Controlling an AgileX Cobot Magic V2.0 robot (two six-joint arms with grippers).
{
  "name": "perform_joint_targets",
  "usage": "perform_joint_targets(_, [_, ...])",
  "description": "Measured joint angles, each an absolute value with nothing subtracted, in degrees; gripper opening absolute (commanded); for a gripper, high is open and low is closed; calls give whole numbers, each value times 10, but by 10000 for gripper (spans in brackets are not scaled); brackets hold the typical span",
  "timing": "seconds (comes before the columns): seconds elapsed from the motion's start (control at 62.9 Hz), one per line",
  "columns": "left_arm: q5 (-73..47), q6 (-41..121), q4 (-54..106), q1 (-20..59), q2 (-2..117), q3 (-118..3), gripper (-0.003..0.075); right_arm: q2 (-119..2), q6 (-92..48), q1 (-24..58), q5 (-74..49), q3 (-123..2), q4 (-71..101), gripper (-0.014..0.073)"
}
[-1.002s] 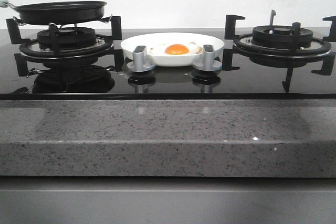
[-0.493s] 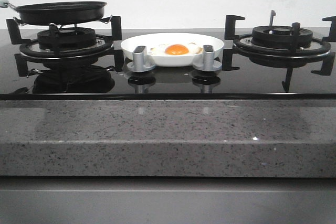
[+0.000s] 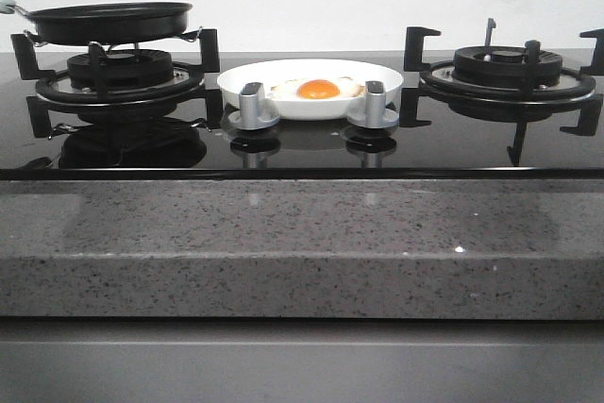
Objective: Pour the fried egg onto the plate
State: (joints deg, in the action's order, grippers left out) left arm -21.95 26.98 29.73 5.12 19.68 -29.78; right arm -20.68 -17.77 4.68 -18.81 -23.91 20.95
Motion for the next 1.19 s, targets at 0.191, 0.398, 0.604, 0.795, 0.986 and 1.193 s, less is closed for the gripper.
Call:
perform_joint_targets(0.191, [-220,270,297,51,197,-298,-20,-207,-178,47,-188,-239,210,-118])
perform_joint_targets(0.398, [-212,270,292,51,197,-295,-20,-207,-178,47,-188,-239,210,-118])
perform_joint_targets(0.604, [-169,222,194,51,196,-249,-20,-207,-178,47,-188,-239,210,-118])
perform_joint_targets(0.795, [-124,80,39,51,143,-176,-20,-207,-178,47,-188,-239,210,-118])
perform_joint_targets(0.986, [-114,58,17,51,37,-75,-20,-207,-178,47,-188,-239,210,-118])
perform_joint_targets(1.193, [-100,57,17,51,-2,2,-20,-207,-178,47,-188,-239,212,-118])
